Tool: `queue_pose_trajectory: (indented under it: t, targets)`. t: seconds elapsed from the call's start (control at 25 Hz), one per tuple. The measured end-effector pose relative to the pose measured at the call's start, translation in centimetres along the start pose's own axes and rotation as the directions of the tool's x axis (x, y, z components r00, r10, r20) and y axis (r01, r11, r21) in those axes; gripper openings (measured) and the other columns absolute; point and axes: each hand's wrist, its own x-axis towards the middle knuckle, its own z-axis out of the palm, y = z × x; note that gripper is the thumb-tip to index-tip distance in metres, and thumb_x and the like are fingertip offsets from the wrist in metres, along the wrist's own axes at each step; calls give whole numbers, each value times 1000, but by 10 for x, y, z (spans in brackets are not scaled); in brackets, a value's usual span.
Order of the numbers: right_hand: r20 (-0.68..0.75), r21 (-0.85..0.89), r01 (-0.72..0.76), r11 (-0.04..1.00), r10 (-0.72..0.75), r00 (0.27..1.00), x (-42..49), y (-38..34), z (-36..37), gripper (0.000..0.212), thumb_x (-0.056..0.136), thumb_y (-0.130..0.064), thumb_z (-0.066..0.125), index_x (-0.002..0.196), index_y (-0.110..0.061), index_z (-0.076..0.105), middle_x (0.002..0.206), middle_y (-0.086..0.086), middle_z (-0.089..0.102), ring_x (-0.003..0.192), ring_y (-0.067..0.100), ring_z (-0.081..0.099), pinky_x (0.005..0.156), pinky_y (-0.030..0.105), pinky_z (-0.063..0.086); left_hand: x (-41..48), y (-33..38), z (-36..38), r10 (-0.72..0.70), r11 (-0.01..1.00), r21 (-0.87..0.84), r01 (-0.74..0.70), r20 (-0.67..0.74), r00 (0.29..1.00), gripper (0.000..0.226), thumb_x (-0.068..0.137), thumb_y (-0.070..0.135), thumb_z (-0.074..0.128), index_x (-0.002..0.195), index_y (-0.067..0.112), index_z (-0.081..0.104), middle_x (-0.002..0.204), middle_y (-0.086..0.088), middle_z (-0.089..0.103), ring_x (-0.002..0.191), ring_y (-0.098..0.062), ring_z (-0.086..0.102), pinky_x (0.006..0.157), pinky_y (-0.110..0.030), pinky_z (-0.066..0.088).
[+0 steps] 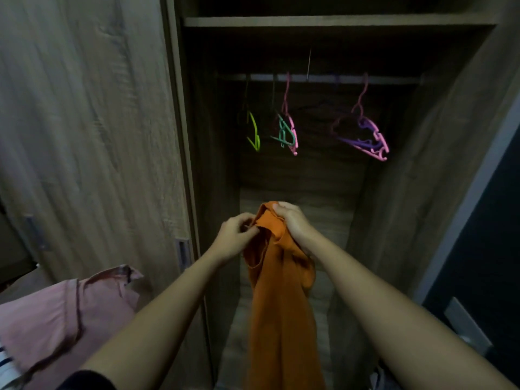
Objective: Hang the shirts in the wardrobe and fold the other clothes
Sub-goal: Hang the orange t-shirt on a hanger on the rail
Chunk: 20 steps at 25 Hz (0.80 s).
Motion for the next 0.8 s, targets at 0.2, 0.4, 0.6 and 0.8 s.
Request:
queue_pose_trajectory:
  t: [0.2,0.4,0.6,0.8]
  targets:
    - [37,-456,63,887,-52,998,-5,-7,-35,33,73,-11,68,100,-22,54,95,1,56,92,20,55,80,33,46,12,-14,-14,-31,937,349,-23,147,989,11,91,20,59,102,23,60,88,7,63,77,2,62,74,-20,55]
    - [194,-769,-63,636,326,925,-8,2,-78,32,90,-6,49,119,-19,53,111,1,56,102,19,55,87,33,47,19,-24,-19,-146,908,417,40,227,963,18,90,22,59,106,15,65,90,5,64,80,-1,62,66,-17,50]
    - [57,-950,-18,310,232,971,-16,19,-106,22,97,-26,46,104,-17,64,107,7,64,103,24,59,87,32,44,32,-10,-19,-58,875,484,2,102,993,24,95,17,51,114,10,63,106,-5,66,97,-14,64,88,-28,52]
    - [-1,-782,-138,608,220,975,-23,13,-117,26,93,-10,50,117,-14,61,105,4,62,97,17,58,79,27,47,31,-16,4,-49,882,470,44,-1,999,22,99,18,40,111,10,56,100,-10,60,98,-26,61,81,-35,50]
